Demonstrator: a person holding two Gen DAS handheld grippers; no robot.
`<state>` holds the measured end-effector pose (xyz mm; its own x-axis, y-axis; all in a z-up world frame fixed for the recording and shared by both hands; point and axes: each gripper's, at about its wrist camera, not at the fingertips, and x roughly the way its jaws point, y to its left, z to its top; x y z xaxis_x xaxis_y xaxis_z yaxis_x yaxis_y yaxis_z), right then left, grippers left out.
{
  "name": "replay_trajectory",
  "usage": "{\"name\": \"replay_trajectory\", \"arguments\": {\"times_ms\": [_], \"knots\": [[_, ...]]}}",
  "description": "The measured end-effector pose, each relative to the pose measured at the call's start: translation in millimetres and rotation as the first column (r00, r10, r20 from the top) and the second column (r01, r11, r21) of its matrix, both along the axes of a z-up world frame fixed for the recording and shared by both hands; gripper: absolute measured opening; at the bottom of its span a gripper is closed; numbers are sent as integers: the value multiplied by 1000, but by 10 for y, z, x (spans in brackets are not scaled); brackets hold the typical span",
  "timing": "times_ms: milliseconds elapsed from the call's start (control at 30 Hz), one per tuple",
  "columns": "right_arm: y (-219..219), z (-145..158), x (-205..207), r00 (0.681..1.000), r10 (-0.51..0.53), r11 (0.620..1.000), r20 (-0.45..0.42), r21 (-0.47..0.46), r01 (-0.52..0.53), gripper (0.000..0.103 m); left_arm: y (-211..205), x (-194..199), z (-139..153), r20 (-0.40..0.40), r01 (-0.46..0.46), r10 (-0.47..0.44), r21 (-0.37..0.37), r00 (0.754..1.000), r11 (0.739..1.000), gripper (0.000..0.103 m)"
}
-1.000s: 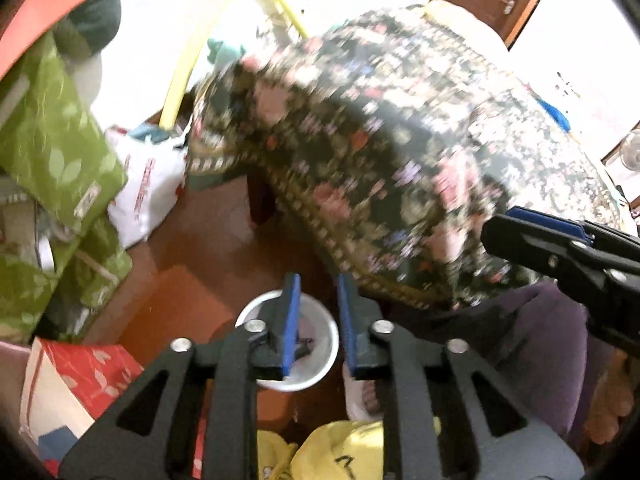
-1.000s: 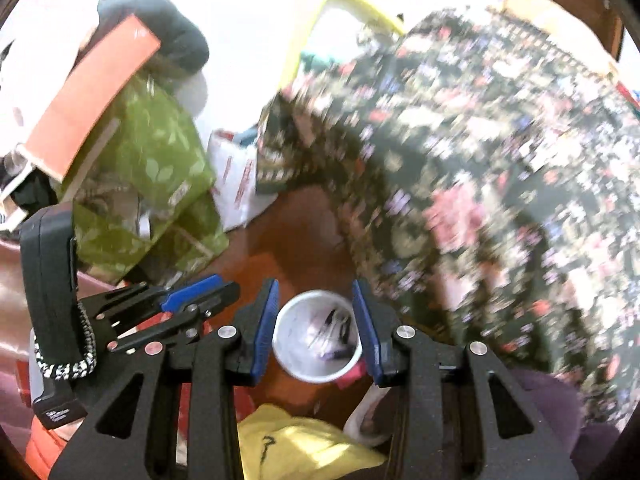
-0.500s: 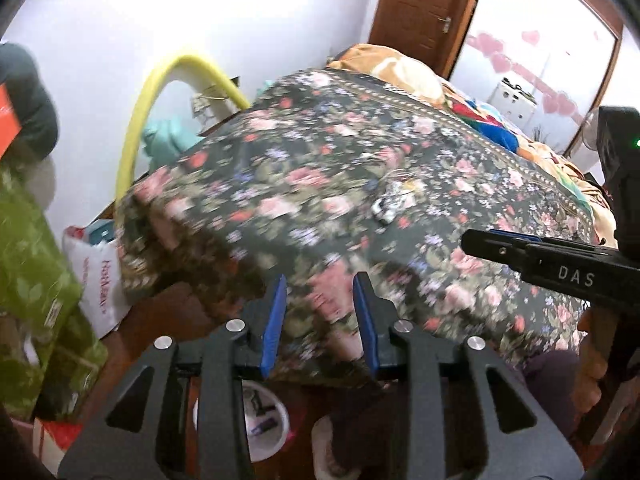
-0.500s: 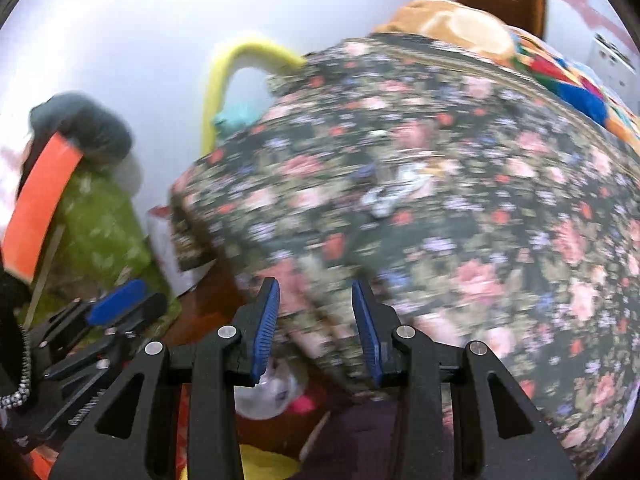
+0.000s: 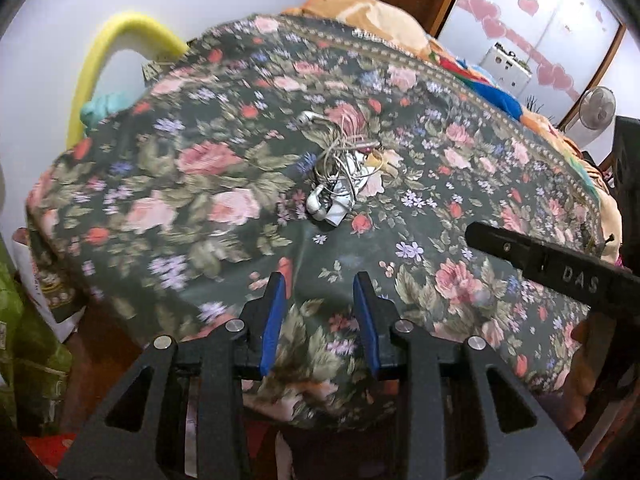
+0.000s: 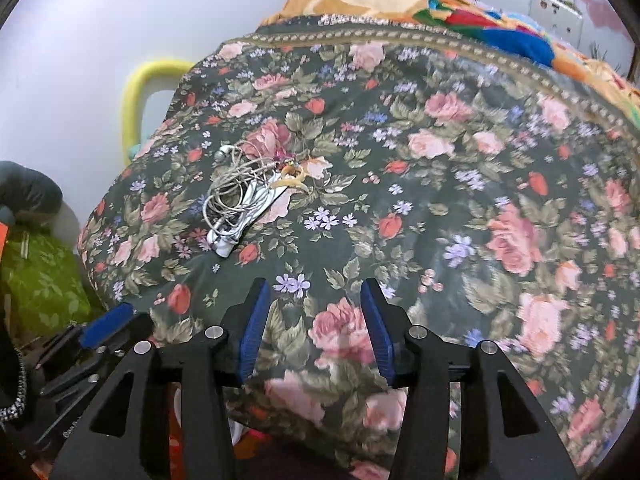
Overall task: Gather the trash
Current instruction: 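Grasp the white earphones with the left gripper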
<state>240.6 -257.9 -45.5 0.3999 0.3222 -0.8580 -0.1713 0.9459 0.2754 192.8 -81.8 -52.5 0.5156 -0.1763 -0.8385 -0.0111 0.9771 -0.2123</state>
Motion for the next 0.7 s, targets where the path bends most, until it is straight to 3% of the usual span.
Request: {"name": "replay_trajectory", "arguments": {"times_ms": [167, 367, 467, 533, 567, 700], "knots": [[-26, -168, 123, 998, 18, 999, -56, 37, -16, 43, -53, 300, -184, -16, -7, 7, -13, 1000, 1000, 40], [-207, -170, 200, 997, -32, 992, -77, 122, 41, 44, -153, 682, -422, -42, -13, 12, -17, 999, 1000, 40], [-276, -198, 229, 994, -55, 987, -99, 144, 69, 44, -198, 781, -430, -9, -13, 12, -24, 1000, 1000, 40], [-307, -231, 246, 991, -68, 983, -118, 160, 86, 44, -253, 820, -450, -1, -4, 4, -9, 1000, 1000, 35], [-306, -243, 257, 990, -71, 982, -124, 164, 91, 44, -290, 831, -465, -6, 3, -2, 8, 1000, 1000, 23], [-316, -221, 246, 991, -83, 987, -107, 132, 97, 44, -390, 723, -400, 6, 24, -24, 12, 1000, 1000, 19]]}}
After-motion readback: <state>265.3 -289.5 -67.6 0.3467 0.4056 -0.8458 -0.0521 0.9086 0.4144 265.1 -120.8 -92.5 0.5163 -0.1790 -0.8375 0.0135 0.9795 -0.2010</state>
